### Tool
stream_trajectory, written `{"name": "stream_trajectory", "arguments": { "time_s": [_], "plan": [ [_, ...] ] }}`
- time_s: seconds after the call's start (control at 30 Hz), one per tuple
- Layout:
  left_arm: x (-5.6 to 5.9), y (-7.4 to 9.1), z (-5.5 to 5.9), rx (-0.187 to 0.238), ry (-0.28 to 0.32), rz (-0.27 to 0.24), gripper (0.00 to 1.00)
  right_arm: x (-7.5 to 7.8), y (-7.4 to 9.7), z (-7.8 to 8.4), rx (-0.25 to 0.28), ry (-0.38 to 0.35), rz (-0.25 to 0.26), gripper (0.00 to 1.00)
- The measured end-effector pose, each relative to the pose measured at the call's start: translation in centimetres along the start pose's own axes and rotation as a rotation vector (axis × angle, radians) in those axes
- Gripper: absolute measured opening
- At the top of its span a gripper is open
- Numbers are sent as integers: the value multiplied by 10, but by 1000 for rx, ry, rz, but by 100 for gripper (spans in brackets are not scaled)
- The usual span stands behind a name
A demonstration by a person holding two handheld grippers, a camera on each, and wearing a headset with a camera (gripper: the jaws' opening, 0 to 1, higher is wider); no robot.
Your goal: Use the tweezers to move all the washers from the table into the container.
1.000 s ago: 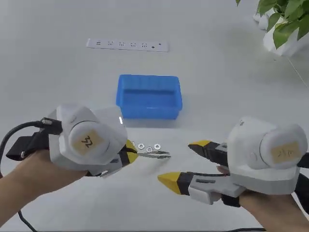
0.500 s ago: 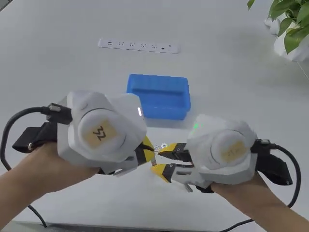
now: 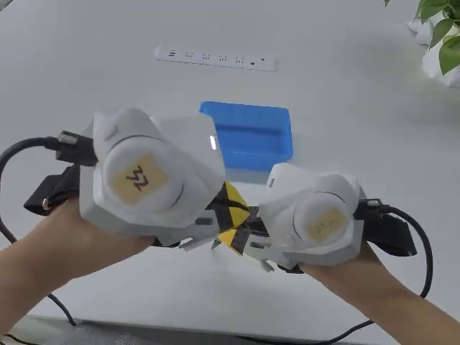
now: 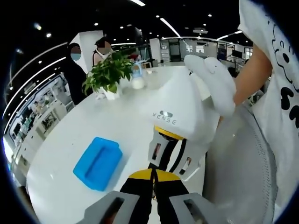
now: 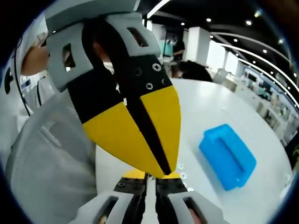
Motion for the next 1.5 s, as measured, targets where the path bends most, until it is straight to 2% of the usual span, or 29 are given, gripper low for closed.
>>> {"name": "stream_trajectory", "arguments": {
  "time_s": [0.07, 0.13, 0.23, 0.3, 0.33, 0.37, 0.47, 0.5, 0.53, 0.63, 0.7, 0.73, 0.8, 0.9, 0.97, 1.0, 1.07, 1.1, 1.17, 1.23, 1.3, 1.37, 1.4, 1.43, 1.5],
  "plan": [
    [-4, 1, 6, -10, 0, -37, 0, 2, -1, 0, 6, -11, 1, 2],
    [-6, 2, 13, -13, 33, -66, 0, 4, -2, -1, 5, -28, 1, 2],
    [-6, 8, 21, 22, 94, -130, 0, 8, -3, 0, 1, -57, 1, 2],
    [-1, 15, 31, 41, 153, -155, 5, 9, -2, 0, 3, -67, -1, 2],
    [2, 18, 38, 58, 209, -175, 9, 9, -2, 0, 6, -82, -4, 2],
    [5, 21, 43, 66, 239, -181, 13, 9, -3, 0, 7, -92, -3, 1],
    [13, 31, 66, 68, 334, -248, 22, 8, -2, -1, 10, -96, -6, 1],
    [18, 35, 76, 57, 370, -259, 23, 8, -2, -2, 10, -94, -9, 1],
    [20, 36, 79, 55, 377, -267, 23, 6, -2, -2, 11, -92, -14, 2],
    [27, 49, 102, 47, 449, -350, 26, 1, -4, -5, 18, -76, -22, 2],
    [31, 54, 111, 43, 473, -379, 26, -3, -8, 0, -22, -13, -27, 3],
    [31, 56, 114, 45, 482, -400, 26, -4, -10, 3, -35, 34, -12, 3],
    [33, 56, 116, 61, 498, -419, 26, -8, -13, 4, -24, 60, -9, 3],
    [31, 57, 118, 77, 508, -474, 32, -12, -15, 5, -32, 40, -14, 2],
    [27, 58, 117, 114, 539, -516, 39, -10, -15, 3, -25, 45, -6, 2],
    [24, 60, 117, 151, 560, -550, 42, -8, -15, 3, -30, 34, -7, 2],
    [20, 62, 116, 195, 581, -587, 54, -6, -16, 3, -36, 17, -12, 2],
    [19, 63, 117, 187, 572, -593, 56, -4, -16, 3, -41, -1, -15, 2],
    [14, 68, 119, 160, 541, -654, 58, 0, -16, 2, -40, -32, -18, 2],
    [11, 69, 117, 187, 534, -682, 64, 5, -17, -3, -22, -81, -19, 2],
    [9, 71, 119, 172, 518, -712, 72, 13, -19, -10, -4, -131, -25, 2],
    [9, 70, 123, 163, 523, -718, 72, 23, -22, -16, 10, -144, -15, 3],
    [10, 69, 127, 141, 539, -711, 70, 28, -25, -21, 18, -150, -6, 3],
    [10, 68, 129, 139, 558, -698, 71, 32, -27, -24, 26, -150, -5, 3],
    [10, 68, 128, 152, 561, -696, 72, 38, -33, -31, 38, -149, -6, 3]
  ]
}}
Point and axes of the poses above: the centre of the closed fingertips' face, and the gripper's own axes: y roughly backward along the fingers, x roughly to its right, z roughly out of its underside, the point moved 2 cm from there along y, roughly backward along the fingers, and after that the axes turned 14 degrees about z, right-handed, at the moved point
